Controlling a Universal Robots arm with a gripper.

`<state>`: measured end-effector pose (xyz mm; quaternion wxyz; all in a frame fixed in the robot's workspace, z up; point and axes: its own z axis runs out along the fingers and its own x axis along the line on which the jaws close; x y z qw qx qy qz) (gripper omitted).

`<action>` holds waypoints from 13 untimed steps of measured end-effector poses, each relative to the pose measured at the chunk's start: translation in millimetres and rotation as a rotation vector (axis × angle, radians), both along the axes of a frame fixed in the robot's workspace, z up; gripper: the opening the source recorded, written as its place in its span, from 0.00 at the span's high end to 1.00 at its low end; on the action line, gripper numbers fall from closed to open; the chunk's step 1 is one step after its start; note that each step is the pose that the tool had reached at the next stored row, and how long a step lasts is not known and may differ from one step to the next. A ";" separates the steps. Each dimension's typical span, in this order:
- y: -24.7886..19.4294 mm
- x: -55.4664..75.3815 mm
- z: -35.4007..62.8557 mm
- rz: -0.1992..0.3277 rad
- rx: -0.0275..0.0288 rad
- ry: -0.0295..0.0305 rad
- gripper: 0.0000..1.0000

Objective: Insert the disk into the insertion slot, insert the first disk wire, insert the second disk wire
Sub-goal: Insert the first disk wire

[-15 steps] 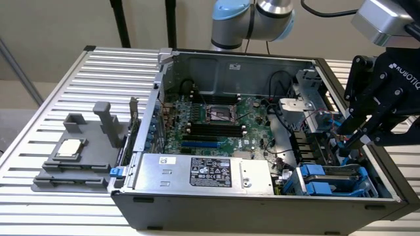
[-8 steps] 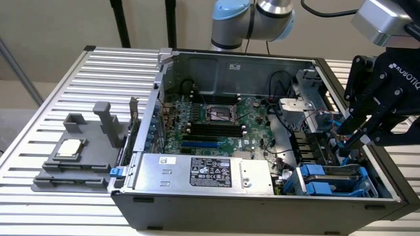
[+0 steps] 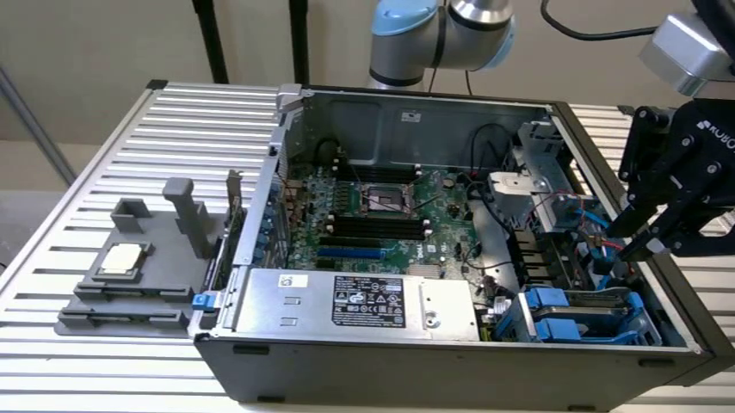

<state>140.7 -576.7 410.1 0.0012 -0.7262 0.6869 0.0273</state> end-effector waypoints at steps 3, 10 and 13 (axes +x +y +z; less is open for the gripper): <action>3.1 13.8 -5.5 0.000 0.0000 0.0000 0.69; 5.3 26.7 -18.2 0.004 -0.0004 -0.0001 0.69; 5.3 26.8 -23.7 0.006 -0.0003 0.0000 0.69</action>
